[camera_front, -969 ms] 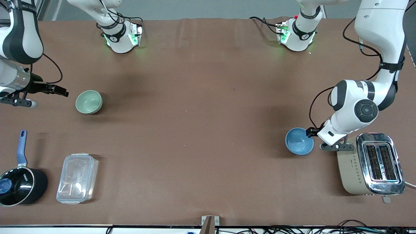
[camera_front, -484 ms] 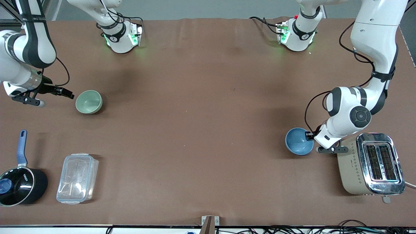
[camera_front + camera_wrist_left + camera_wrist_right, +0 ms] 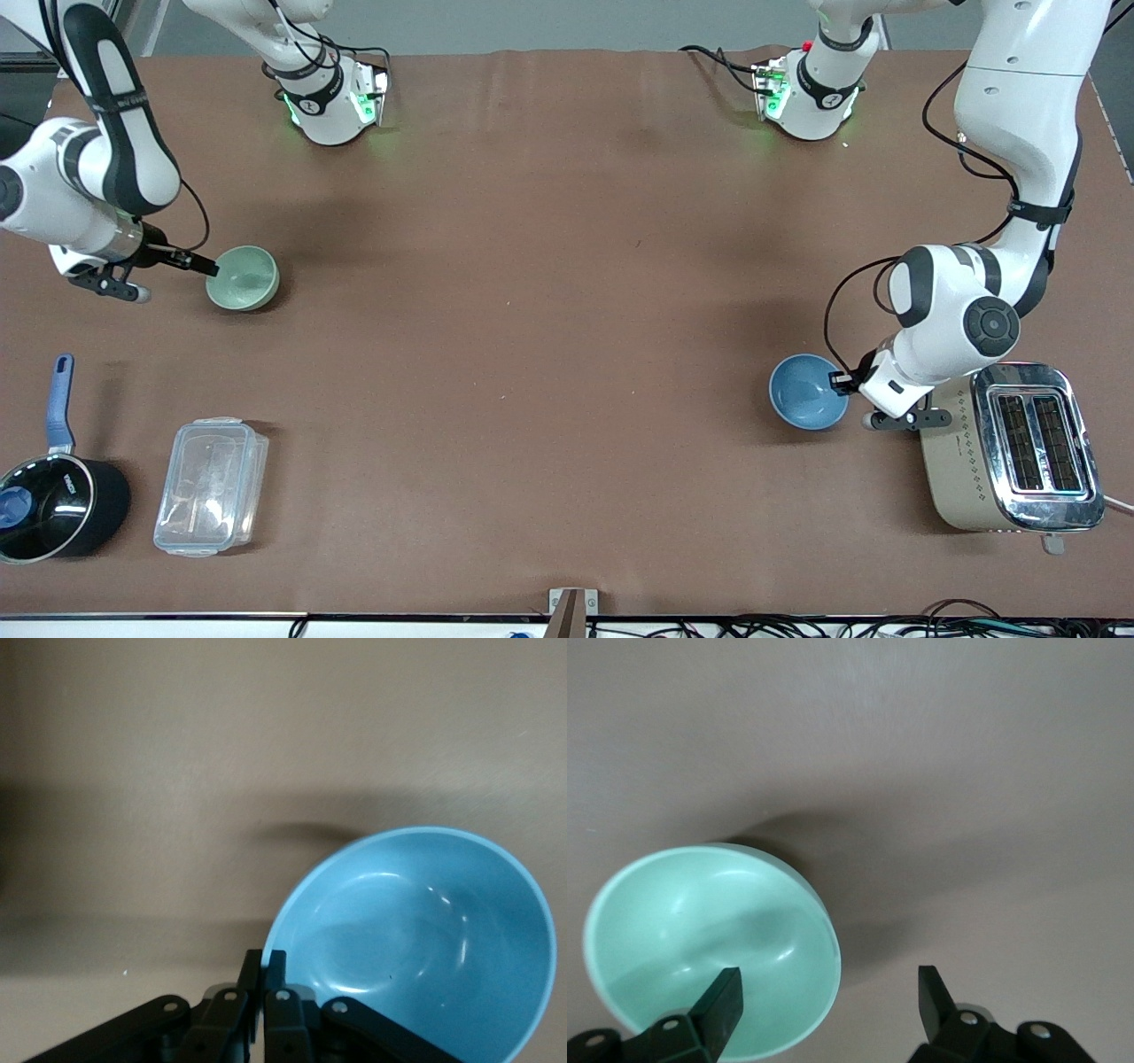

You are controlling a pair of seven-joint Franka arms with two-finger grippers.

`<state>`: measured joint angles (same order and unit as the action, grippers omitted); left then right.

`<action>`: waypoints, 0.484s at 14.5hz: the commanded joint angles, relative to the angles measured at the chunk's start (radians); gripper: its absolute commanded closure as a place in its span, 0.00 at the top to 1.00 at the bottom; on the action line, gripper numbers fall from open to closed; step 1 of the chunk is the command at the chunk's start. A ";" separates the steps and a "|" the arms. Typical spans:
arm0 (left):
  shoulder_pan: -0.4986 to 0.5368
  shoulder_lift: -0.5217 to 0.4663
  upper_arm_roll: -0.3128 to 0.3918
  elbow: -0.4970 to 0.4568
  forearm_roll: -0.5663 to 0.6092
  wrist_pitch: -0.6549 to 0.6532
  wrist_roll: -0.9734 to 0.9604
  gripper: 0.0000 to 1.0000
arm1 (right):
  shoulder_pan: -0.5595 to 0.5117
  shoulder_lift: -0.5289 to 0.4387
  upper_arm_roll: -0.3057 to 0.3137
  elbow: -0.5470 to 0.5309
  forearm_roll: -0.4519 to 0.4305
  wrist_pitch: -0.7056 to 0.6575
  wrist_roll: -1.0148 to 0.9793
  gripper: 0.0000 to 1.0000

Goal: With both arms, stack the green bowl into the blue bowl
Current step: 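Grasp the blue bowl rim with the left gripper while the right grasps green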

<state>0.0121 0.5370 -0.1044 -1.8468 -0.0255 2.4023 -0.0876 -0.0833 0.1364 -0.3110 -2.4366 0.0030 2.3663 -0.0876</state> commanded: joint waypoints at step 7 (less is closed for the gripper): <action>-0.038 0.017 -0.239 0.138 -0.034 -0.124 -0.418 0.00 | -0.015 0.097 0.003 -0.004 0.143 0.014 -0.113 0.59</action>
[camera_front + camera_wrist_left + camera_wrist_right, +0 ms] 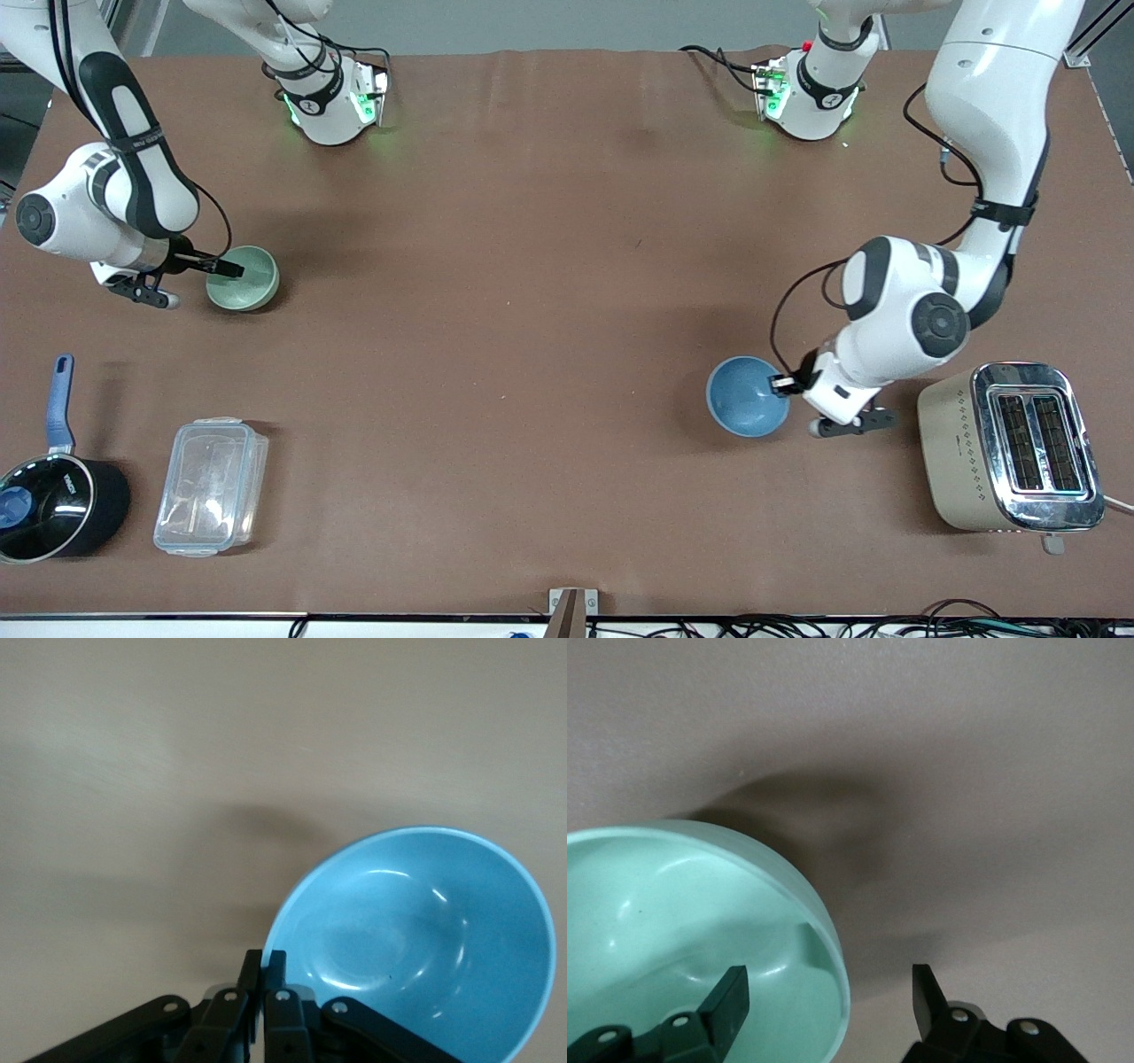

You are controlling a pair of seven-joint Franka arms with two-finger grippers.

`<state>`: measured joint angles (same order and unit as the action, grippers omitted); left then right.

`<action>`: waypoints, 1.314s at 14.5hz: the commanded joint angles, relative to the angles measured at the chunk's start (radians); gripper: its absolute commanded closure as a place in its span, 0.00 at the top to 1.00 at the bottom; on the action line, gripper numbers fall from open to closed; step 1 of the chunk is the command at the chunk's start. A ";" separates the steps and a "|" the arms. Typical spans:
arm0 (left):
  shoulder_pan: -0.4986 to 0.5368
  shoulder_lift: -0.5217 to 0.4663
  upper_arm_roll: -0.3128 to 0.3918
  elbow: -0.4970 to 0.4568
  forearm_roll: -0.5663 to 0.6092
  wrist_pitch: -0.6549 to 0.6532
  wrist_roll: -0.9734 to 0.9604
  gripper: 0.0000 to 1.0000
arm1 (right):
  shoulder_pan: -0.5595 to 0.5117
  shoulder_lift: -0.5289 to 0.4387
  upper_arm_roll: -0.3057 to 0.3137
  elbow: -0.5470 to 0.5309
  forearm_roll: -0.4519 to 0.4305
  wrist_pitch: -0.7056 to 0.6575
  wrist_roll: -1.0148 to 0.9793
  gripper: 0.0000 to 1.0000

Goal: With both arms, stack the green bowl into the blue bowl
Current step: 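Slide the blue bowl with the left gripper toward the green bowl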

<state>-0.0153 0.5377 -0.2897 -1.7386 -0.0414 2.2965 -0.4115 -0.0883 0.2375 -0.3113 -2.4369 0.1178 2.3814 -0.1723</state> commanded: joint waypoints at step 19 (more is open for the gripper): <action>-0.486 0.192 -0.037 0.074 0.127 0.250 -0.636 0.02 | 0.010 -0.095 -0.025 0.425 0.029 -0.456 -0.073 0.03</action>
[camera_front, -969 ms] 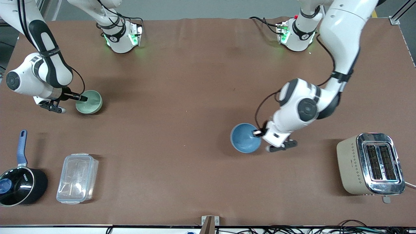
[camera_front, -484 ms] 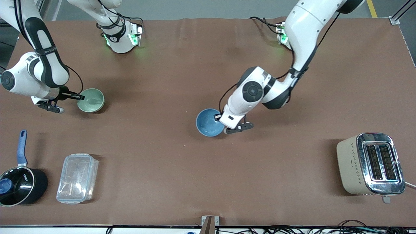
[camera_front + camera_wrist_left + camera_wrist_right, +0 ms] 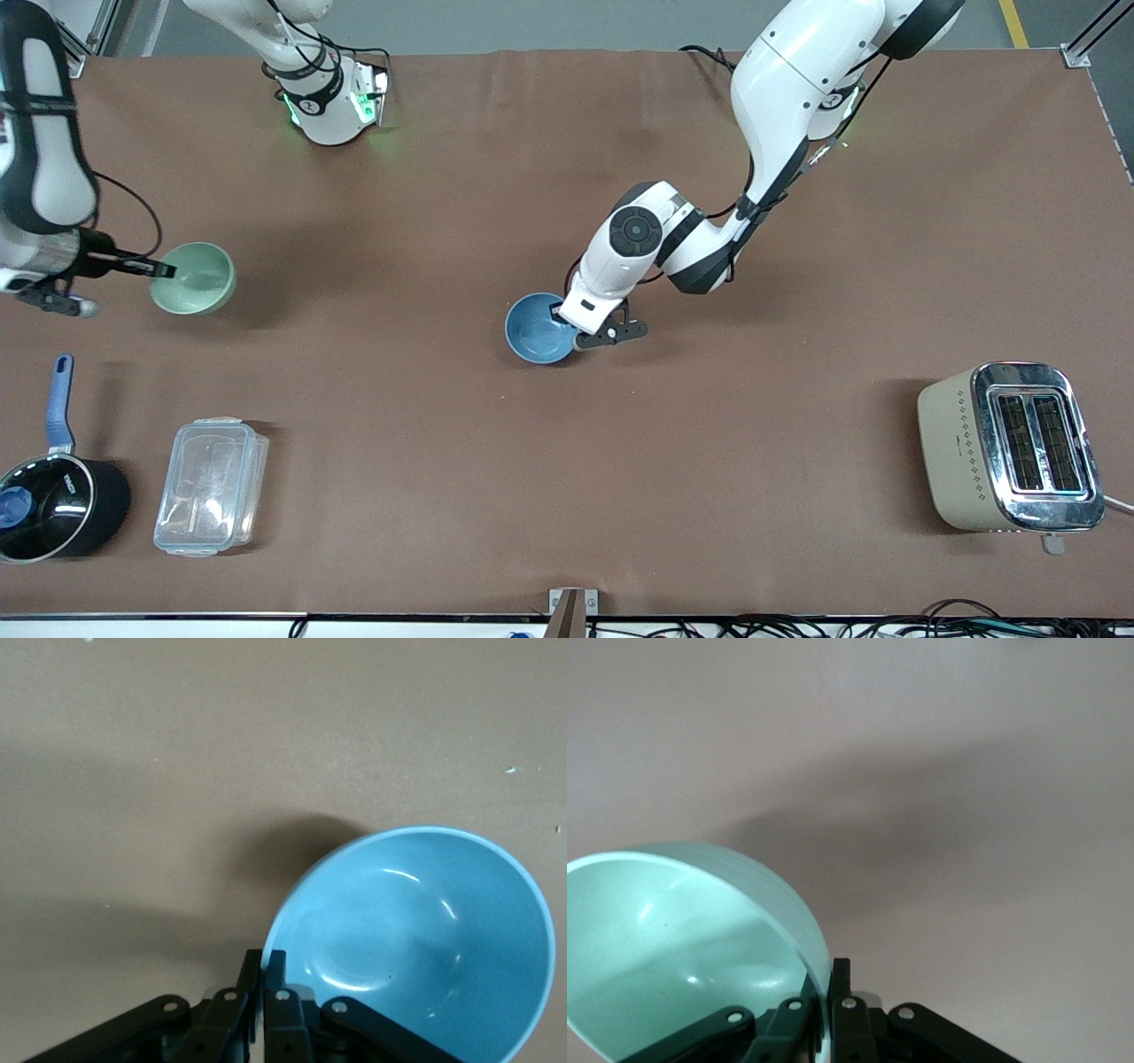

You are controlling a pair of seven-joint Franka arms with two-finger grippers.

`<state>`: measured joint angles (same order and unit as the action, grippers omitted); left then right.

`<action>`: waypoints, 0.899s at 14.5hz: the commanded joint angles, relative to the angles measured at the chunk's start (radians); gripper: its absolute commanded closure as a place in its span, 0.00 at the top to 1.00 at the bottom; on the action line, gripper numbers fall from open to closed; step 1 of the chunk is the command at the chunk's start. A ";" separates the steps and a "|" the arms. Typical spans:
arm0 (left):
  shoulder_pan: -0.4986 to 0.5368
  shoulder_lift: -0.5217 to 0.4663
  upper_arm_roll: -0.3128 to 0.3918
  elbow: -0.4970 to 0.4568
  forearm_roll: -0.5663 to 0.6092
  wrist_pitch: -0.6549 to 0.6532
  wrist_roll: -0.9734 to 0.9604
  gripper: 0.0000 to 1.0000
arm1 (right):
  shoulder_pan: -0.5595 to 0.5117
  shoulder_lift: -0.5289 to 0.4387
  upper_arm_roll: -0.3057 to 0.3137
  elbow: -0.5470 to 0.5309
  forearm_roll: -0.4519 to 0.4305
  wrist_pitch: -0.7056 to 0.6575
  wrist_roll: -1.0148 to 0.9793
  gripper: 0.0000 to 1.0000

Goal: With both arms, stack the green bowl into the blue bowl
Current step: 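Slide the blue bowl with the left gripper toward the green bowl, then release the blue bowl with the left gripper while the right lifts green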

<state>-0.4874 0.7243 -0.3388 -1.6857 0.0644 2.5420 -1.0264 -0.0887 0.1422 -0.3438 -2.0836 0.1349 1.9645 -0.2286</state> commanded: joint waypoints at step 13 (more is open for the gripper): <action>0.181 -0.227 0.115 0.325 0.106 -0.629 0.230 1.00 | 0.063 -0.024 0.421 0.180 0.109 -0.076 0.291 0.00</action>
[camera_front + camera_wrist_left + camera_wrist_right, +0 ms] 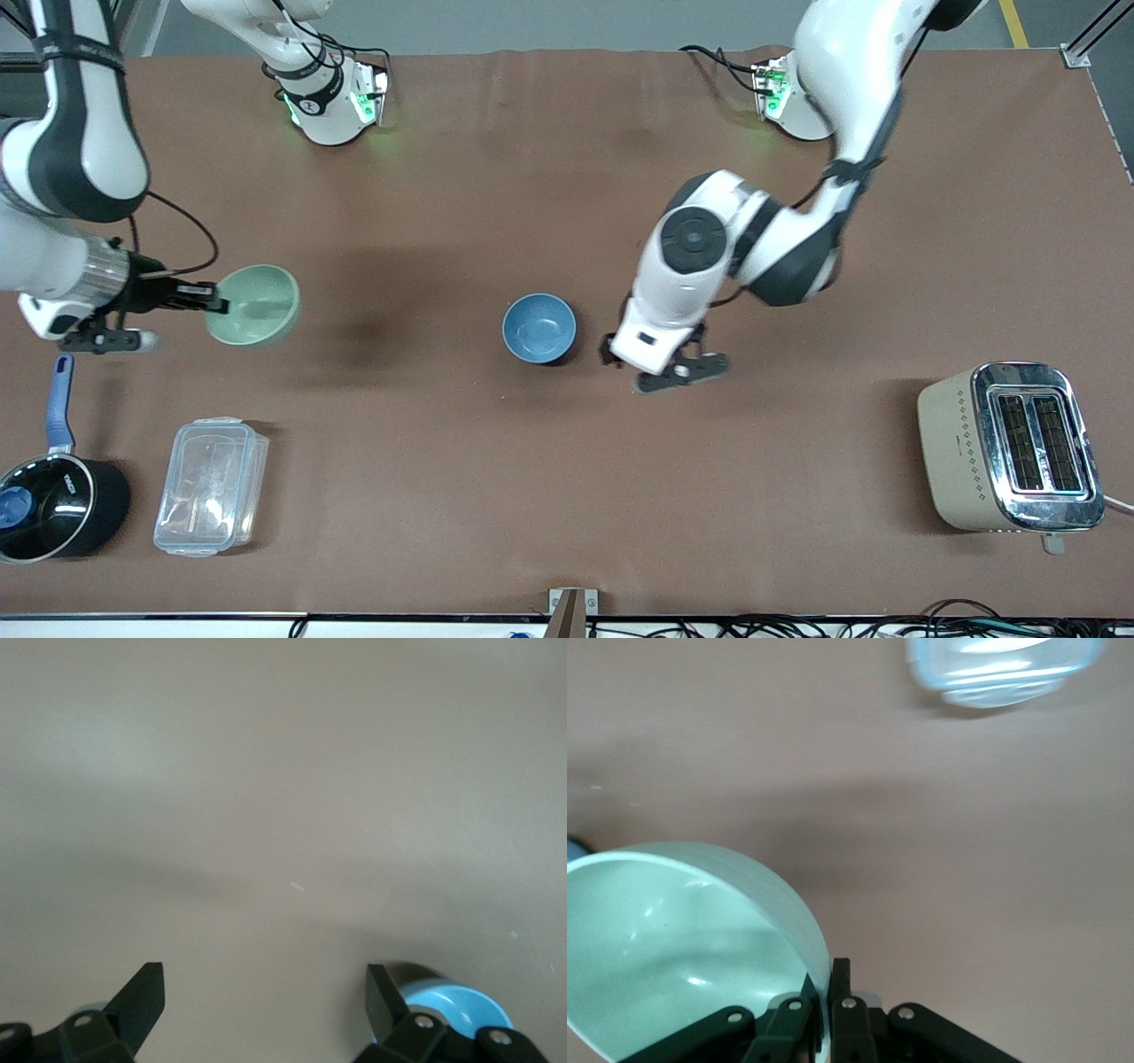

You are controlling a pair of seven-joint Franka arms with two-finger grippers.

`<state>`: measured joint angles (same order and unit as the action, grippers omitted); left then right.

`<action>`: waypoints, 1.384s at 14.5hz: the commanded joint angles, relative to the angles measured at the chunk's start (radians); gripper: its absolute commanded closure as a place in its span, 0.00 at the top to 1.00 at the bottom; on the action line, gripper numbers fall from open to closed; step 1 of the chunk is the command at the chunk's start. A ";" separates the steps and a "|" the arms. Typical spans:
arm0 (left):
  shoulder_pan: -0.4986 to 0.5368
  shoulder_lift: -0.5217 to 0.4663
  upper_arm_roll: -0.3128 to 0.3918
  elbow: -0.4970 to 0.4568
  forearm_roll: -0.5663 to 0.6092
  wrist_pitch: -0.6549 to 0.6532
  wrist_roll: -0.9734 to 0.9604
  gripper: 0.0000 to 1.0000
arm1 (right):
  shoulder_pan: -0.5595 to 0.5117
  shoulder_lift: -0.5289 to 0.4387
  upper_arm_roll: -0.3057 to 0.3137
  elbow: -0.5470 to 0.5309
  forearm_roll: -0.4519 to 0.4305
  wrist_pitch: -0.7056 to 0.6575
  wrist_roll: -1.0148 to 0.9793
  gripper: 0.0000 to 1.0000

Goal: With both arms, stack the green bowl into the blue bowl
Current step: 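Release the blue bowl with the left gripper while the right lifts green, then lower the green bowl into the blue bowl with the right gripper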

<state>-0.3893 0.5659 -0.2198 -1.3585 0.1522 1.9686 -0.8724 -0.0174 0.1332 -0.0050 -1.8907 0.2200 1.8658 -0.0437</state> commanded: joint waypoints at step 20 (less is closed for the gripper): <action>0.328 -0.623 0.149 -0.218 -0.083 -0.410 0.760 1.00 | 0.100 0.424 0.511 -0.011 -0.048 0.613 0.878 0.00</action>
<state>-0.0549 -0.0122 -0.0799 -1.5253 0.0833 1.5575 -0.1249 0.0784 0.5429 0.4890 -1.9063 0.1932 2.4664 0.7721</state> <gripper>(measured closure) 0.000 0.952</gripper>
